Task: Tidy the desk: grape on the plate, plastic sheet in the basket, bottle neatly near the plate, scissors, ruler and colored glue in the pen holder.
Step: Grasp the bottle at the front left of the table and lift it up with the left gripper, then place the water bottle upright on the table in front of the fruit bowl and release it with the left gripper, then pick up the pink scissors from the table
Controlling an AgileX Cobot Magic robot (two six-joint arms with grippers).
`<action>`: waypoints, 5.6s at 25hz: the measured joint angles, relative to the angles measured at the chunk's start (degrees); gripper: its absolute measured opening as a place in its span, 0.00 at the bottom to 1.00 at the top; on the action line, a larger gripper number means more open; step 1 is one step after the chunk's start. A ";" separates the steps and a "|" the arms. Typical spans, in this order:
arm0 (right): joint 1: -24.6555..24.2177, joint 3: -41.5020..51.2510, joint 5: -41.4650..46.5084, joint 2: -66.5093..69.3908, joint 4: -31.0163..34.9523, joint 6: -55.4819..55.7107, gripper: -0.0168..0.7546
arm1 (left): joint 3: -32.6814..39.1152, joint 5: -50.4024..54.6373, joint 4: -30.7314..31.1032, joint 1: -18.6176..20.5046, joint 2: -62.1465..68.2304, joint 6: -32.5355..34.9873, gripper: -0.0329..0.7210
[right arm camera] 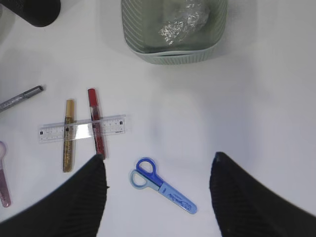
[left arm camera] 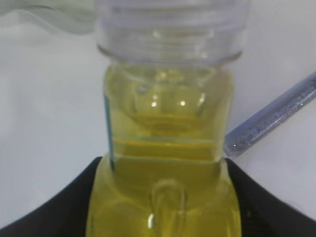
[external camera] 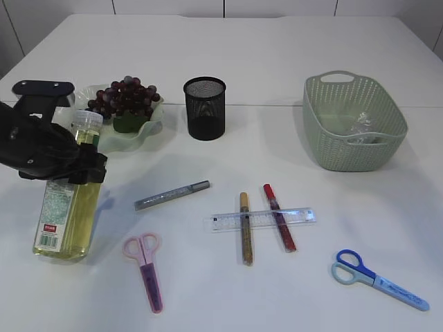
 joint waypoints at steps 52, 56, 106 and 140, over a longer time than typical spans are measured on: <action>0.00 0.00 0.17 0.00 -0.17 -2.27 0.69 | 25.64 -75.89 -7.16 2.43 4.97 7.17 0.64; 0.00 0.00 0.17 0.00 -0.26 -2.27 0.69 | 22.81 -76.09 -7.16 2.43 7.90 7.26 0.64; 0.00 0.00 0.17 0.00 -1.52 -2.57 0.69 | 18.00 -80.43 -6.89 2.43 10.11 8.89 0.78; 0.00 0.00 0.17 0.00 4.03 -5.92 0.69 | 17.69 -4.75 -8.19 1.48 -50.03 9.20 0.73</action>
